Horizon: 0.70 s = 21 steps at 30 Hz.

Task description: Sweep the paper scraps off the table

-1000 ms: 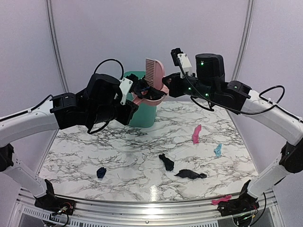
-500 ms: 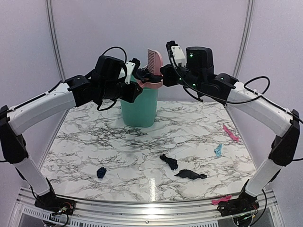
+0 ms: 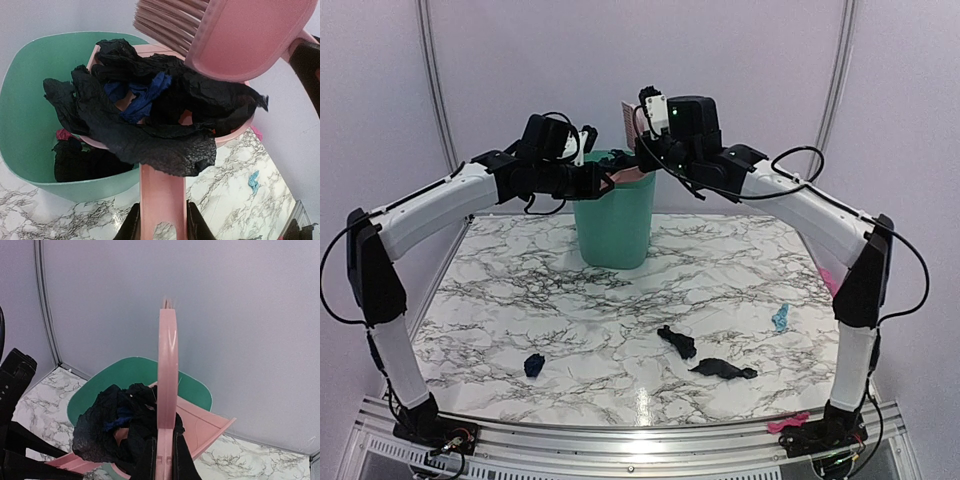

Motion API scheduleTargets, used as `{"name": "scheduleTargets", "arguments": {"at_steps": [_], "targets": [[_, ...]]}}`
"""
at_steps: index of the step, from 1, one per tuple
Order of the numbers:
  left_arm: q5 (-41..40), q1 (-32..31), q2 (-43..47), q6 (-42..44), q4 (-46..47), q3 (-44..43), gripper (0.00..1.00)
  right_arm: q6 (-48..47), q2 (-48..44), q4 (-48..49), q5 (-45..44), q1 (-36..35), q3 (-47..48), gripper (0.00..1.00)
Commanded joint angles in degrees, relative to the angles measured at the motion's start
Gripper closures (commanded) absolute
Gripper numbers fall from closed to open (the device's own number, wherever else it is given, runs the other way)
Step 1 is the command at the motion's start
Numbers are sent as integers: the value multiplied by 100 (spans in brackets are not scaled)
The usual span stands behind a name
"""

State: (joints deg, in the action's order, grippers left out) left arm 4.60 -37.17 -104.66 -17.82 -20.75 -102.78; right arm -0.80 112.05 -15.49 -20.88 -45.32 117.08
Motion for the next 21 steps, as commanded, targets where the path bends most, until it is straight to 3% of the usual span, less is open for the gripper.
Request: {"name": "scheduleTargets", "arguments": {"at_steps": [1, 12, 17, 21], "targets": [[647, 122, -178, -856, 238, -388, 100, -335, 180, -1, -351, 36, 885, 100], [988, 362, -246, -2310, 315, -549, 100, -771, -234, 351, -931, 32, 913, 100], [961, 487, -177, -3027, 535, -419, 100, -587, -1070, 602, -1063, 34, -152, 100], [1504, 686, -168, -4001, 1551, 98, 100, -275, -1848, 826, -1033, 32, -1167, 100]]}}
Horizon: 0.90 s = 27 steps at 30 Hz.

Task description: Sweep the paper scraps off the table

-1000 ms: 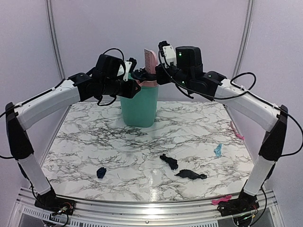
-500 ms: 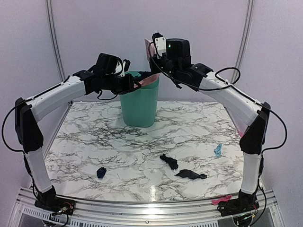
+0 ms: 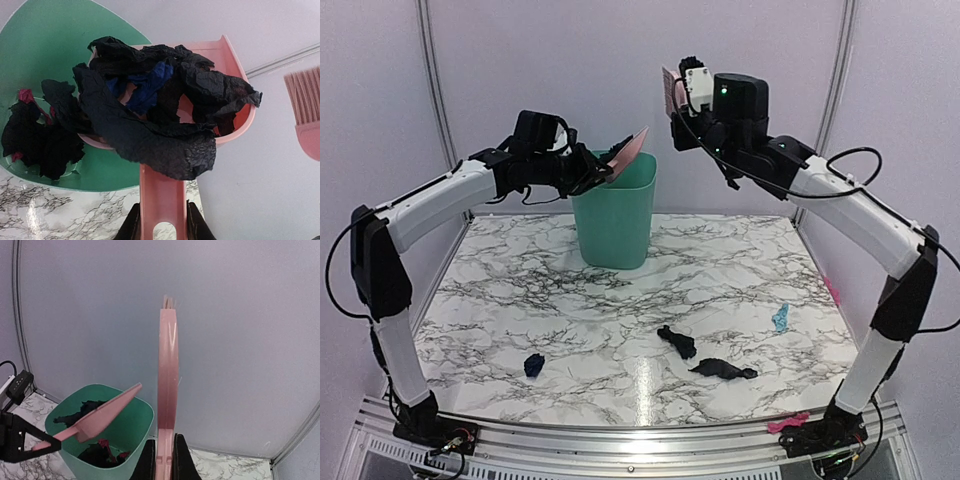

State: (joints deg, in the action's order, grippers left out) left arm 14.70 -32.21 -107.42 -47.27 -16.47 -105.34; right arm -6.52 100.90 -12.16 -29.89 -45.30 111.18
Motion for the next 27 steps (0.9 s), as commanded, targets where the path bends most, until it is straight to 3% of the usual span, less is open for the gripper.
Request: {"name": "scheduleTargets", "arguments": {"at_steps": [1, 4, 11, 27], "targets": [[580, 223, 99, -1279, 1386, 450, 100, 370, -901, 525, -106, 30, -775, 100], [806, 281, 21, -1865, 2096, 521, 100, 521, -1289, 518, -76, 30, -1182, 100], [899, 320, -52, -2992, 2774, 651, 100, 625, -1719, 342, -59, 30, -1537, 100], [662, 320, 277, -3743, 3195, 1196, 100, 843, -1881, 329, 36, 30, -1798, 100]]}}
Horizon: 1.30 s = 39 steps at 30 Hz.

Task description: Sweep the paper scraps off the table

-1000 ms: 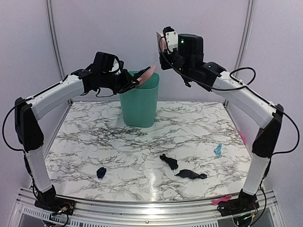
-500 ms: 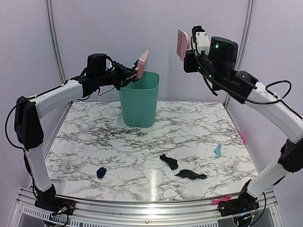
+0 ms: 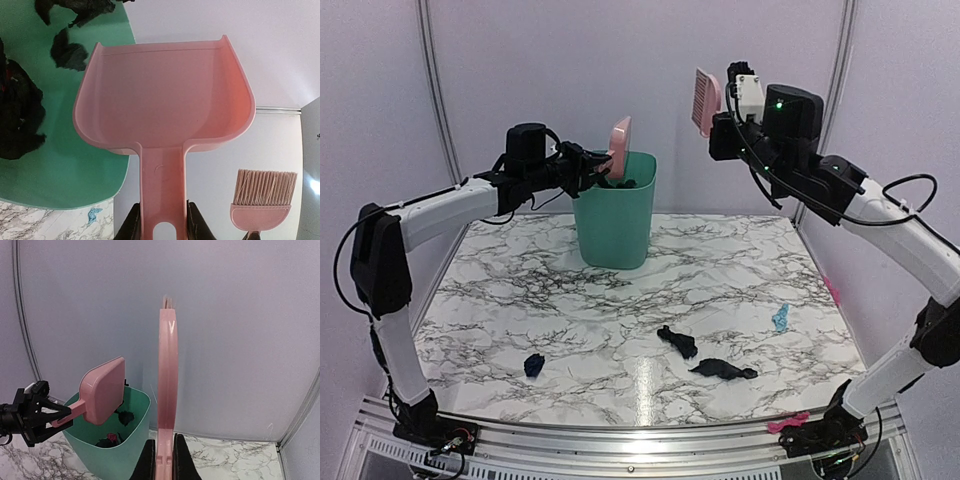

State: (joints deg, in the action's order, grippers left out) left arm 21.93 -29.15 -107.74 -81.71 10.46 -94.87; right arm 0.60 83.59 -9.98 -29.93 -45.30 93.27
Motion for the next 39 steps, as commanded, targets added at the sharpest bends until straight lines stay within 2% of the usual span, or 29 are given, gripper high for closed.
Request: {"name": "scheduleTargets", "arguments": {"at_steps": [1, 12, 17, 23, 35, 39], "targets": [[-111, 14, 360, -321, 528, 211, 100, 144, -160, 94, 48, 31, -23, 100], [-302, 13, 779, -290, 644, 298, 100, 303, -299, -154, 195, 29, -142, 100], [-147, 14, 821, 86, 646, 33, 100, 363, -510, -156, 153, 28, -461, 100], [-343, 14, 1032, 570, 624, 81, 100, 473, -582, -393, 260, 34, -528, 100], [-138, 107, -340, 566, 585, -988, 100, 660, -818, -562, 359, 30, -821, 100], [-170, 139, -490, 589, 580, -935, 100, 687, -918, -583, 326, 30, -968, 100]]}}
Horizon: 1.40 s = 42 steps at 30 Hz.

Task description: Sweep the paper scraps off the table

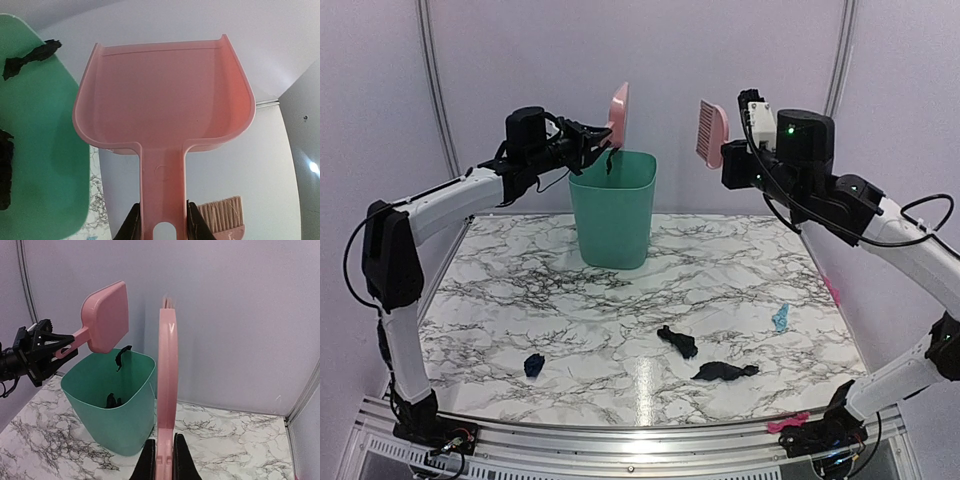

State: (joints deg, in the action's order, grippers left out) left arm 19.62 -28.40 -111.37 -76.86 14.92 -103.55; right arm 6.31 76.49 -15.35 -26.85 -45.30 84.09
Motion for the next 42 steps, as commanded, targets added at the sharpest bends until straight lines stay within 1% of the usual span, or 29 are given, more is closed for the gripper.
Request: {"name": "scheduleTargets", "arguments": {"at_steps": [1, 11, 17, 24, 29, 34, 35, 36, 38, 40, 42], "targets": [[4, 69, -99, 120, 134, 30, 100, 114, -219, -53, 2, 34, -73, 100], [-431, 72, 576, 225, 134, 1299, 100, 155, -204, 40, 107, 32, -173, 100], [-484, 63, 984, 225, 134, 1794, 100, 219, -226, 62, 176, 31, -200, 100], [-278, 19, 1525, 573, 77, 1522, 100, 266, -248, -49, 226, 30, -97, 100], [-94, 19, 1926, 855, 73, 1535, 100, 240, -357, -348, 98, 30, -2, 100], [149, -15, 2502, 1372, 37, 2008, 100, 277, -499, -1084, -172, 30, 107, 100], [149, -16, 2657, 1520, -14, 2217, 100, 306, -529, -1297, -320, 29, 118, 100], [141, -24, 2902, 1721, -84, 2363, 100, 351, -556, -1562, -646, 30, 154, 100], [2, -46, 3256, 2077, -382, 2657, 100, 587, -592, -2198, -1301, 30, 283, 100], [-219, -129, 3582, 2581, -876, 2852, 100, 1043, -619, -2937, -1892, 49, 412, 100], [-407, -232, 3934, 2946, -1246, 3139, 100, 1596, -546, -3943, -2221, 119, 573, 100]]}}
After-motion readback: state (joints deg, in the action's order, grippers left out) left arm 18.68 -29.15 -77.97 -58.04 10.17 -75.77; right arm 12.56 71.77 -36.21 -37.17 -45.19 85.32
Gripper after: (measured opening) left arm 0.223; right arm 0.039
